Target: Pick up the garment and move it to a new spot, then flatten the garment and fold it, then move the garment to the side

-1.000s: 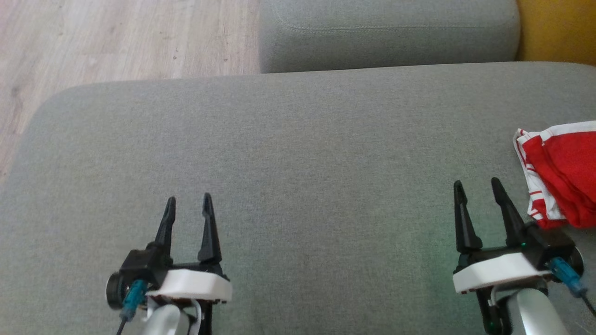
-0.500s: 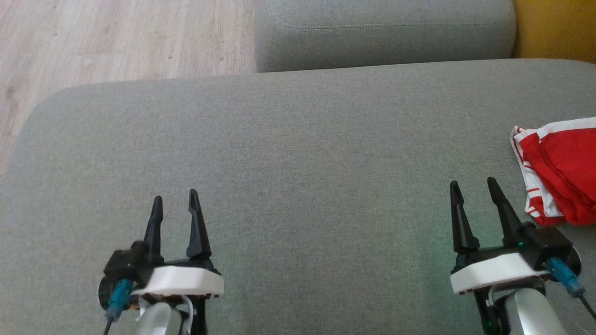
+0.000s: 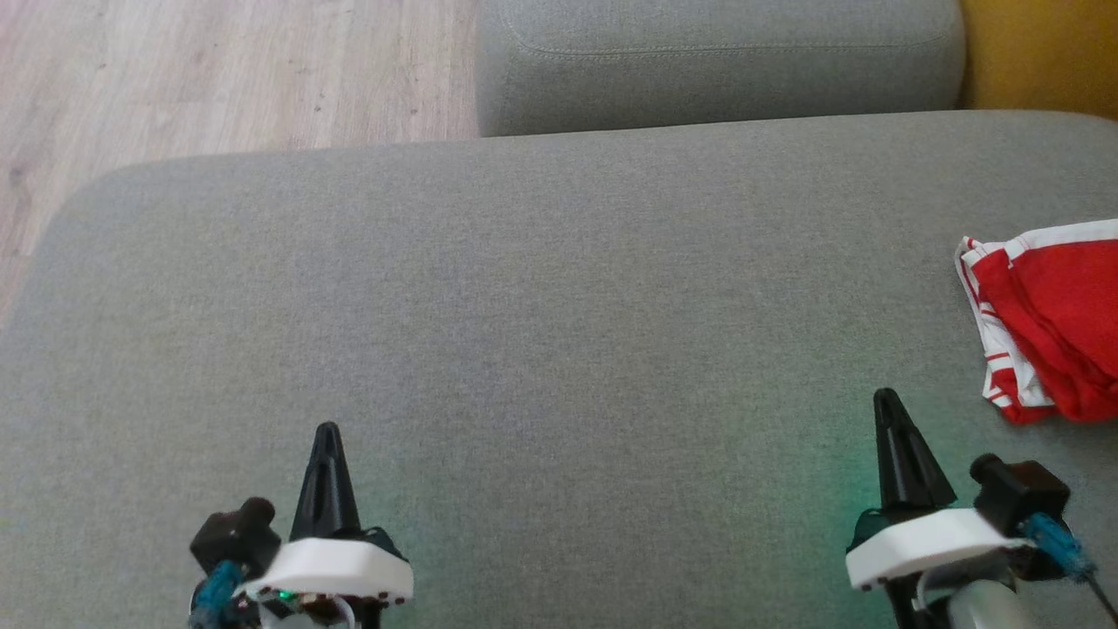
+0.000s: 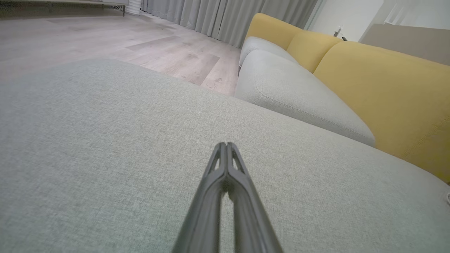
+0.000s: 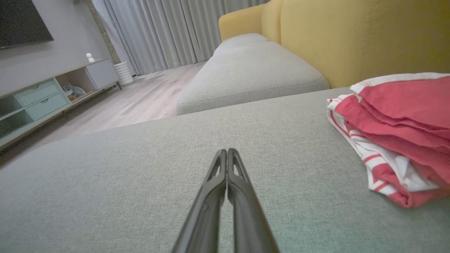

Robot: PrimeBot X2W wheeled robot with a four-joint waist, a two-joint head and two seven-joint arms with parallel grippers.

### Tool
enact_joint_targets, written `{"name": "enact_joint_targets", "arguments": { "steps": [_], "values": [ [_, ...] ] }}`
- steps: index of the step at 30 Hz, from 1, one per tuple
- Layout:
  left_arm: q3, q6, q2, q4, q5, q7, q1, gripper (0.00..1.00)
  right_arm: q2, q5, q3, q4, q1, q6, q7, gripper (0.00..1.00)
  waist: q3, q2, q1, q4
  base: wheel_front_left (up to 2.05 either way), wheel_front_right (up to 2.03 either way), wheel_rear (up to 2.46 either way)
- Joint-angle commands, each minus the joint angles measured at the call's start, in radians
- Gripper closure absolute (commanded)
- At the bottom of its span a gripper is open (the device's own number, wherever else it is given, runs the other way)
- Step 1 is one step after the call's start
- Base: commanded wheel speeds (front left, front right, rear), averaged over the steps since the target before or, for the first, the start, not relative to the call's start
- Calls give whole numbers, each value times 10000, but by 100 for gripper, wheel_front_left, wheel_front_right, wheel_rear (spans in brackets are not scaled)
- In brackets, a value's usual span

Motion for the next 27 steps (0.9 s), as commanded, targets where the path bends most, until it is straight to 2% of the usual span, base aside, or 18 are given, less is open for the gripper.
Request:
{"name": "enact_joint_targets", "arguments": {
  "steps": [1, 27],
  "values": [
    [193, -65, 9, -357, -181, 41, -442, 100, -34, 263, -56, -371, -366, -1, 72, 100, -3, -1, 0, -4, 0, 0, 0],
    [897, -538, 29, -559, -2652, 797, -458, 100, -80, 3431, -298, -491, -509, -3, 781, 100, -82, -1, 0, -97, 0, 0, 0]
  ]
}}
